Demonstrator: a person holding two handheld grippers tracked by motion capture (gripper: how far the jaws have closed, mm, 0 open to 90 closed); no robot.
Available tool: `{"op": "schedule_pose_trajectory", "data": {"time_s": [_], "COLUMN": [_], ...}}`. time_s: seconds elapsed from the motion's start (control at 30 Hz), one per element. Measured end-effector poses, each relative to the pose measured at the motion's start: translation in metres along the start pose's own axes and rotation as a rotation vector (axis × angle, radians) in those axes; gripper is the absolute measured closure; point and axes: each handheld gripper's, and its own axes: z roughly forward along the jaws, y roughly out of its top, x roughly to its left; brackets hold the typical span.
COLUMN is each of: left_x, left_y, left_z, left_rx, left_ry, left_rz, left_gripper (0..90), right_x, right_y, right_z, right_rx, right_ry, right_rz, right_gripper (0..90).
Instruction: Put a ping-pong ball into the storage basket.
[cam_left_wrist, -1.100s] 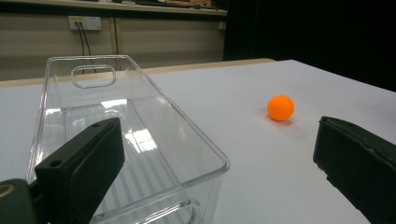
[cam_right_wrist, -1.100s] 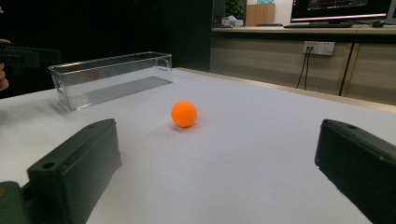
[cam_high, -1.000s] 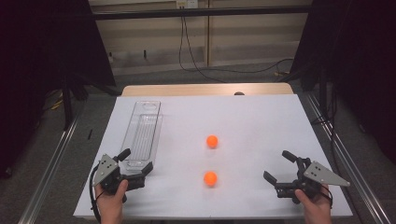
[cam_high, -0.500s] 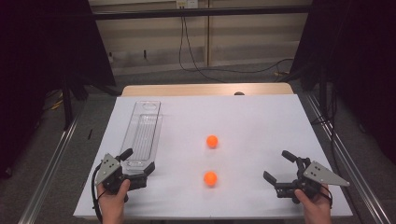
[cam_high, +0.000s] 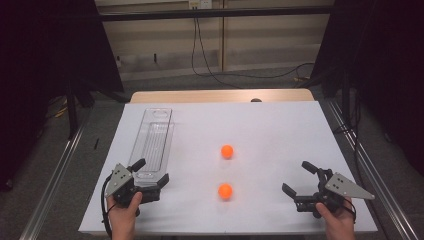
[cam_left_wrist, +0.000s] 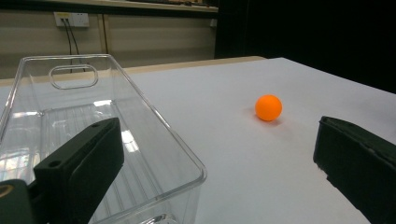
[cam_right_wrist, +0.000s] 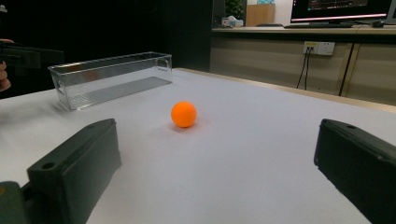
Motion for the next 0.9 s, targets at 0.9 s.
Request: {"op": "schedule_pose_trajectory", "data": {"time_s": [0.9], "left_x": [-0.011], "left_y": [0.002], "left_z": [0.009], "left_rx": [0.005], "left_ry": [-0.038], "left_rz": [0.012], "left_gripper": [1.8], "right_x": [0.001], "right_y": [0.0], "right_z": [0.001], "right_rx": [0.001], "right_ry": [0.008], "right_rz": [0.002], "right_gripper": [0.2]}}
